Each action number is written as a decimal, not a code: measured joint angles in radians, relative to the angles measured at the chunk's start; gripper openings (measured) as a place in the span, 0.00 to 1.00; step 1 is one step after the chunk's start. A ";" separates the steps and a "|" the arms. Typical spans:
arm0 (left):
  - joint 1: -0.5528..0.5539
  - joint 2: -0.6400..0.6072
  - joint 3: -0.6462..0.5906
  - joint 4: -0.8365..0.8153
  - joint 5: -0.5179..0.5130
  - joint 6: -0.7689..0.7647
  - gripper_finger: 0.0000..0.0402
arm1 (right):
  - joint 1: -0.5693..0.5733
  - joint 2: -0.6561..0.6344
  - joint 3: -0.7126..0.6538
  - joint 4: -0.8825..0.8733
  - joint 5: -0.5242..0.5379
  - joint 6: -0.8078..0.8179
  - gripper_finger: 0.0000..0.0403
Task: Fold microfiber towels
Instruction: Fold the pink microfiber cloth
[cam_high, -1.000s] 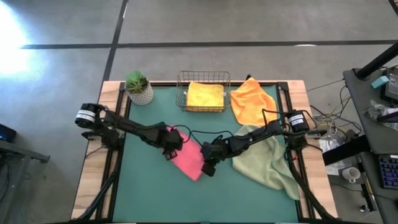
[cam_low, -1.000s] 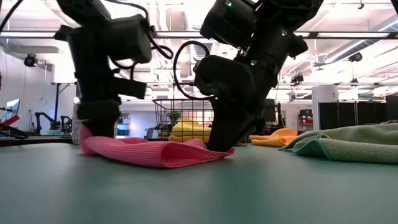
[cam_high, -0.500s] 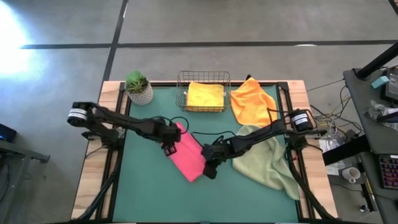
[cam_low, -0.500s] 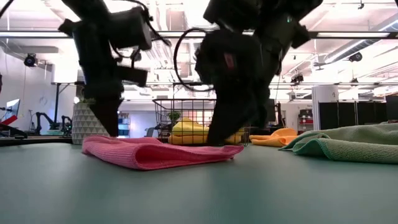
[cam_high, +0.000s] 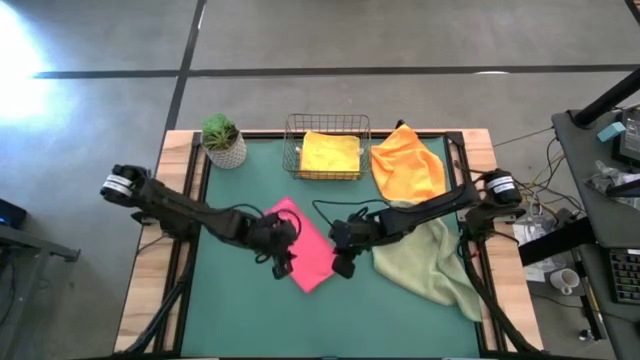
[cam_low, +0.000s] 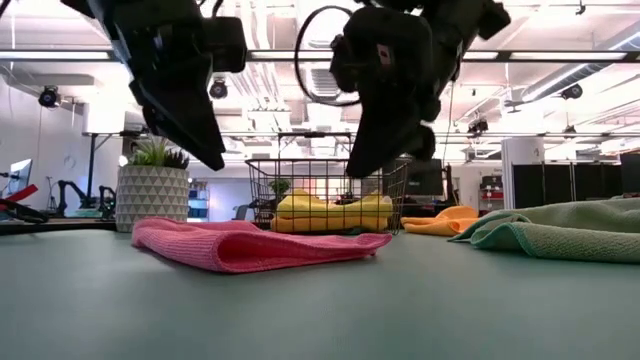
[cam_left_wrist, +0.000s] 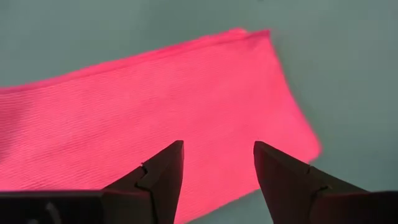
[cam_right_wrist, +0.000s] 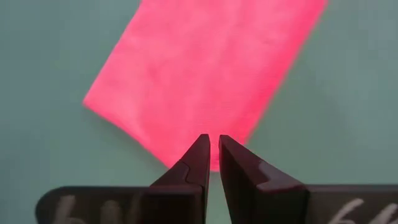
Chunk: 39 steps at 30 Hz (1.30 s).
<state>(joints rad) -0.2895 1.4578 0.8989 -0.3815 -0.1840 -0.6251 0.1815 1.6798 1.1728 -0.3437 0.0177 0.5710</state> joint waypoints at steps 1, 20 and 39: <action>-0.014 0.010 0.000 0.022 -0.013 -0.025 0.45 | -0.001 -0.014 0.000 -0.027 0.018 -0.011 0.07; -0.106 0.299 0.095 0.160 -0.024 -0.102 0.45 | -0.012 -0.089 -0.012 -0.124 0.064 -0.060 0.07; -0.168 0.323 0.147 -0.130 0.106 -0.124 0.45 | -0.012 -0.089 -0.023 -0.124 0.066 -0.058 0.07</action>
<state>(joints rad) -0.4577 1.7813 1.0460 -0.5117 -0.0782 -0.7489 0.1696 1.5906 1.1496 -0.4675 0.0837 0.5125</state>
